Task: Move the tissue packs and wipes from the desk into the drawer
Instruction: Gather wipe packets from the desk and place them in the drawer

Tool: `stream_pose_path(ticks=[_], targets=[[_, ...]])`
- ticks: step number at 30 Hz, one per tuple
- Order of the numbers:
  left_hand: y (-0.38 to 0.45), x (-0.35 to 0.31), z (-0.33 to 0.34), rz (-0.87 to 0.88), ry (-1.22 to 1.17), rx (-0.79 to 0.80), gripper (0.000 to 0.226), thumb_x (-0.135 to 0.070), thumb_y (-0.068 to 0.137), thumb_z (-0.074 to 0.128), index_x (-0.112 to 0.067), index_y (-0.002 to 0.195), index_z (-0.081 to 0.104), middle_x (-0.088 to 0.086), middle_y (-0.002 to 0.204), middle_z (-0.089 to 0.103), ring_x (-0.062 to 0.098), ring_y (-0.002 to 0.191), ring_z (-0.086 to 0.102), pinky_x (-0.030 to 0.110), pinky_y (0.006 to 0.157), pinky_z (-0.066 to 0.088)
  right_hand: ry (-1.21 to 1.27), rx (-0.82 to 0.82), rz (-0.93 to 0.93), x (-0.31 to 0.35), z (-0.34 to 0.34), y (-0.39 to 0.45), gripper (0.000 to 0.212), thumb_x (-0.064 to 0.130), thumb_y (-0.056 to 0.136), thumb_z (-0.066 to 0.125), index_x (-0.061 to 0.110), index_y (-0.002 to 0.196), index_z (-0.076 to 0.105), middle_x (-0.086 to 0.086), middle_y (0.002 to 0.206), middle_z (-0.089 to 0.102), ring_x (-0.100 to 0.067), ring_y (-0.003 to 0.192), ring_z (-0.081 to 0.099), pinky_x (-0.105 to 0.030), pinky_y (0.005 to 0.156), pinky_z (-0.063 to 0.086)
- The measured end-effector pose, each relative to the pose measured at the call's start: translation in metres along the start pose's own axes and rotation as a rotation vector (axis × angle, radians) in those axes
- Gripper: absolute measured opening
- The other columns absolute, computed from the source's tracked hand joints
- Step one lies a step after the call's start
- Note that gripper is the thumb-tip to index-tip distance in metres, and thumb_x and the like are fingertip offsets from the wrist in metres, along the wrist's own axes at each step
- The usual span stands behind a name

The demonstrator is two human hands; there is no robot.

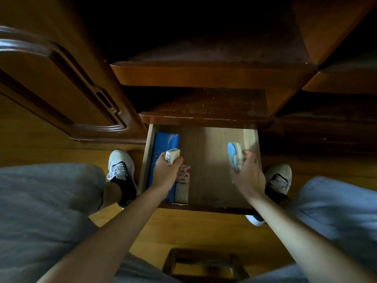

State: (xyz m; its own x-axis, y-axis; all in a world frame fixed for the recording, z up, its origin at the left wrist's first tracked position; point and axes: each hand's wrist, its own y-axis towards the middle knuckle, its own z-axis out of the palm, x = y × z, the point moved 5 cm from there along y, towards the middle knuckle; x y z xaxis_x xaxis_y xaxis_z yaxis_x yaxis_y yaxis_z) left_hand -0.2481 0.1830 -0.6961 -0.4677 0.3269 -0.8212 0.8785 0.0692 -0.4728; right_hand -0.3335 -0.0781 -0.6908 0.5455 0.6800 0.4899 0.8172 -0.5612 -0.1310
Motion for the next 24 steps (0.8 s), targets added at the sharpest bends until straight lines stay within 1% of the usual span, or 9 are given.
stream_pose_path(ticks=[2, 5, 8, 11, 14, 17, 20, 22, 24], targets=[[0.003, 0.008, -0.001, -0.053, -0.025, -0.032, 0.024, -0.021, 0.095, 0.067, -0.012, 0.117, 0.062, 0.006, 0.101, 0.070, 0.016, 0.090, 0.068, 0.028, 0.069, 0.053, -0.047, 0.179, -0.098, 0.005, 0.023, -0.010, 0.073, 0.040, 0.088, 0.075, 0.022, 0.146, 0.034, -0.008, 0.134, 0.055, -0.020, 0.091, 0.067, -0.018, 0.052, 0.038], [0.005, 0.018, -0.005, -0.131, -0.080, -0.064, 0.020, -0.015, 0.093, 0.069, -0.015, 0.112, 0.062, 0.003, 0.093, 0.071, 0.012, 0.080, 0.069, 0.025, 0.062, 0.055, -0.089, 0.531, -0.186, 0.013, 0.060, -0.029, 0.069, 0.057, 0.092, 0.061, 0.032, 0.149, 0.031, -0.004, 0.150, 0.046, -0.027, 0.117, 0.062, -0.037, 0.082, 0.053], [0.009, 0.022, -0.012, -0.112, -0.054, -0.089, 0.011, -0.017, 0.092, 0.069, -0.019, 0.100, 0.063, 0.002, 0.083, 0.071, 0.012, 0.070, 0.067, 0.026, 0.058, 0.054, -0.203, 0.431, -0.215, 0.012, 0.064, -0.026, 0.062, 0.049, 0.094, 0.062, 0.028, 0.146, 0.037, -0.004, 0.147, 0.051, -0.027, 0.132, 0.051, -0.043, 0.095, 0.052], [0.008, 0.026, -0.018, -0.103, -0.046, -0.098, 0.013, -0.024, 0.090, 0.071, -0.025, 0.096, 0.060, -0.002, 0.085, 0.070, 0.011, 0.072, 0.067, 0.024, 0.056, 0.054, -0.212, 0.510, 0.027, -0.010, 0.076, -0.016, 0.085, 0.048, 0.089, 0.071, 0.019, 0.156, 0.028, -0.011, 0.154, 0.043, -0.033, 0.140, 0.044, -0.047, 0.104, 0.046], [0.007, 0.031, -0.020, -0.126, -0.043, -0.091, 0.018, -0.030, 0.090, 0.073, -0.025, 0.101, 0.059, -0.002, 0.091, 0.070, 0.010, 0.075, 0.068, 0.023, 0.057, 0.051, 0.021, 0.654, 0.328, -0.031, 0.099, -0.021, 0.075, 0.037, 0.086, 0.080, 0.006, 0.144, 0.044, -0.015, 0.135, 0.061, -0.031, 0.120, 0.062, -0.038, 0.090, 0.051], [0.008, 0.032, -0.024, -0.123, -0.067, -0.097, 0.016, -0.029, 0.090, 0.073, -0.029, 0.096, 0.058, -0.004, 0.089, 0.070, 0.007, 0.071, 0.068, 0.020, 0.055, 0.053, -0.031, 0.648, 0.308, -0.039, 0.115, -0.020, 0.021, 0.022, 0.092, 0.072, 0.005, 0.103, 0.068, -0.012, 0.095, 0.074, -0.025, 0.085, 0.070, -0.041, 0.080, 0.060], [0.011, 0.032, -0.028, -0.119, -0.088, -0.092, 0.015, -0.028, 0.092, 0.070, -0.031, 0.094, 0.056, -0.005, 0.087, 0.070, 0.008, 0.074, 0.069, 0.023, 0.061, 0.058, -0.097, 0.629, 0.280, -0.037, 0.120, -0.009, 0.017, 0.014, 0.092, 0.064, 0.006, 0.077, 0.066, -0.010, 0.075, 0.068, -0.028, 0.075, 0.068, -0.035, 0.062, 0.052], [0.012, 0.034, -0.028, -0.127, -0.094, -0.093, 0.015, -0.027, 0.093, 0.069, -0.032, 0.093, 0.055, -0.005, 0.085, 0.069, 0.008, 0.073, 0.068, 0.025, 0.063, 0.059, -0.114, 0.619, 0.285, -0.033, 0.120, 0.004, 0.019, 0.014, 0.090, 0.062, 0.004, 0.075, 0.063, -0.013, 0.081, 0.068, -0.034, 0.087, 0.069, -0.031, 0.060, 0.044], [0.015, 0.036, -0.027, -0.142, -0.102, -0.099, 0.015, -0.025, 0.093, 0.069, -0.031, 0.092, 0.056, -0.006, 0.083, 0.068, 0.007, 0.072, 0.067, 0.029, 0.067, 0.059, -0.067, 0.533, 0.355, -0.029, 0.118, 0.023, 0.023, 0.017, 0.095, 0.058, -0.003, 0.099, 0.069, -0.023, 0.107, 0.071, -0.039, 0.107, 0.068, -0.035, 0.074, 0.049]])
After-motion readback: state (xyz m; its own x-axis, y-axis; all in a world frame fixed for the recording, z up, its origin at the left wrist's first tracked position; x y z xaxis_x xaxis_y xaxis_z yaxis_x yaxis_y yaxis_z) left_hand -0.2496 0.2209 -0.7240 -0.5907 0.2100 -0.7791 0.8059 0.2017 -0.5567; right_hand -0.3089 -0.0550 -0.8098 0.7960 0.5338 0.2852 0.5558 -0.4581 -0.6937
